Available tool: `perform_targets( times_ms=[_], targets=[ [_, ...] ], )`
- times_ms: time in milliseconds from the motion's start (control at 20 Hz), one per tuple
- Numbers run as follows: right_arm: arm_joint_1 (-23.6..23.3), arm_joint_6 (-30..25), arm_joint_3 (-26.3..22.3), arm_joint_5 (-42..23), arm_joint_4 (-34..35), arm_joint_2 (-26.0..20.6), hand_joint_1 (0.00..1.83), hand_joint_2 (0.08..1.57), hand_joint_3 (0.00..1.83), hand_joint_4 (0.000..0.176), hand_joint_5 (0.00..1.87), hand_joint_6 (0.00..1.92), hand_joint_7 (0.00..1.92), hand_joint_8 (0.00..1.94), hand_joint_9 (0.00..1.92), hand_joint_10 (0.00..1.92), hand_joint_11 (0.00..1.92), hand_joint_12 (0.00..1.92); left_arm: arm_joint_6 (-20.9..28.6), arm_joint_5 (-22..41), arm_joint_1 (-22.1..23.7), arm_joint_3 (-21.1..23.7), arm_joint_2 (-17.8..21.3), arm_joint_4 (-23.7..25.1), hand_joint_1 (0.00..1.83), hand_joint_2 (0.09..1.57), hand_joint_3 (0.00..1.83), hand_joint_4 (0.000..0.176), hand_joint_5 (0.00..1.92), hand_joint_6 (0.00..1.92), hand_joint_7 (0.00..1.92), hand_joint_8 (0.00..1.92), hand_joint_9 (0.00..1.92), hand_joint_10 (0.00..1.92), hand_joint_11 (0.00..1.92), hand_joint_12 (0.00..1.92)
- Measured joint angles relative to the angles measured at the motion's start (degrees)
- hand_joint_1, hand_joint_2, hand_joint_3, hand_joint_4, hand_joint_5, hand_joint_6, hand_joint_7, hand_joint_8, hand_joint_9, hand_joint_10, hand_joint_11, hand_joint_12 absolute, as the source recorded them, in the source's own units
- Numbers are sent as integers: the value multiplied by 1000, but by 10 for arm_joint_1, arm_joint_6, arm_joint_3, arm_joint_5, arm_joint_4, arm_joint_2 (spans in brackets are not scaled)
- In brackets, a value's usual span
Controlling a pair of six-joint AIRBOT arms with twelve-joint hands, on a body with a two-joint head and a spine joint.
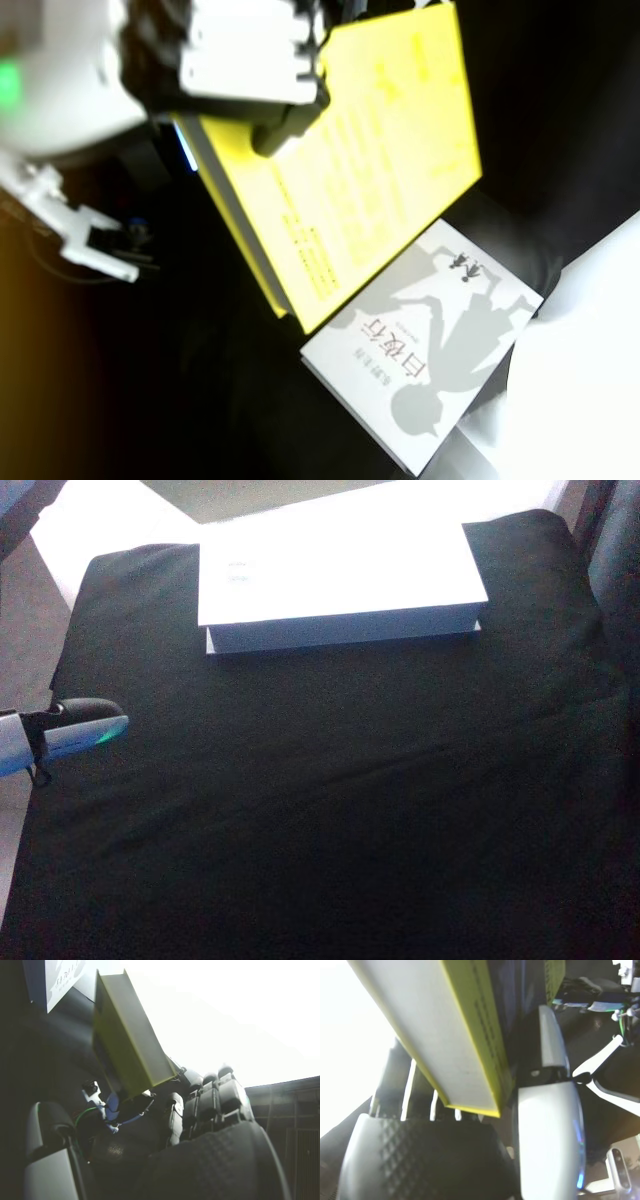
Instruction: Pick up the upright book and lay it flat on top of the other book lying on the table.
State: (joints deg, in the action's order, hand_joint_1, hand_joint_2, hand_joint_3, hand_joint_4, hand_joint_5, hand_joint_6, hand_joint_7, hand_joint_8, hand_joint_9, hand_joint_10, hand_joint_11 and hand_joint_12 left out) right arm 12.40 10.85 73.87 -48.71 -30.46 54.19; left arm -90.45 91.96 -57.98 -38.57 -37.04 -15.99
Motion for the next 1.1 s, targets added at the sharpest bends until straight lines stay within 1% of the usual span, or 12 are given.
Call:
perform_targets(
  times_ms=[100,150,200,250,350,400,500,650,750,800,900,1100],
  targets=[
    [-19,9,15,11,8,7,1222,1227,0,0,657,1240,904,1374,926,1637,751,1921,0,0,-1,-1,-2,0,651,831,8,176,0,0,0,0,0,0,0,0],
    [-26,10,23,22,9,11,1236,1199,0,0,708,1188,955,1278,983,1481,792,1882,0,1,-1,-2,-6,2,655,836,10,176,0,0,0,0,0,0,0,0],
    [-30,11,30,32,9,17,1236,1199,0,0,708,1188,955,1278,983,1481,792,1882,0,-2,-1,-2,-9,1,655,836,10,176,0,0,0,0,0,0,0,0],
    [-30,19,46,47,10,29,1340,1177,0,0,731,1118,949,1120,891,1480,654,1879,0,-3,-1,-3,-10,5,637,834,7,176,0,0,0,0,0,0,0,0],
    [-30,27,65,74,15,46,1362,1172,0,0,744,1078,964,1104,847,1494,583,1869,0,-2,-1,-7,-14,12,615,830,5,176,0,0,0,0,0,0,0,0],
    [-30,33,79,88,22,59,1375,1148,0,0,798,990,992,1052,897,1424,685,1762,0,-2,-1,-8,-18,12,618,831,5,176,0,0,0,0,0,0,0,0],
    [-30,33,106,98,38,83,1371,1158,1,0,748,1051,989,1043,878,1475,698,1863,0,-3,2,-10,-20,15,637,842,9,176,0,0,0,0,0,0,0,0],
    [-28,34,128,113,44,108,1370,1153,2,0,724,1119,1029,914,859,1432,578,1802,0,-2,5,-11,-21,20,588,853,12,176,0,0,0,0,0,0,0,0],
    [-13,33,145,115,50,127,1382,1122,0,0,803,991,1116,785,923,1392,592,1789,0,0,9,-15,-24,29,604,859,13,176,0,0,0,0,0,0,0,0],
    [-5,34,156,119,56,137,1382,1121,0,0,813,966,1120,784,917,1406,594,1793,0,-1,12,-16,-29,28,607,861,13,176,0,0,0,0,0,0,0,0],
    [8,34,168,126,66,150,1360,1181,2,0,678,1178,954,1040,812,1495,538,1810,0,-1,13,-18,-30,30,639,867,12,176,0,0,0,0,0,0,0,0],
    [45,34,204,122,109,178,1366,1164,0,0,708,1125,1004,947,841,1466,565,1805,0,-1,14,-18,-30,40,623,871,11,174,0,0,0,0,0,0,0,0]
  ],
)
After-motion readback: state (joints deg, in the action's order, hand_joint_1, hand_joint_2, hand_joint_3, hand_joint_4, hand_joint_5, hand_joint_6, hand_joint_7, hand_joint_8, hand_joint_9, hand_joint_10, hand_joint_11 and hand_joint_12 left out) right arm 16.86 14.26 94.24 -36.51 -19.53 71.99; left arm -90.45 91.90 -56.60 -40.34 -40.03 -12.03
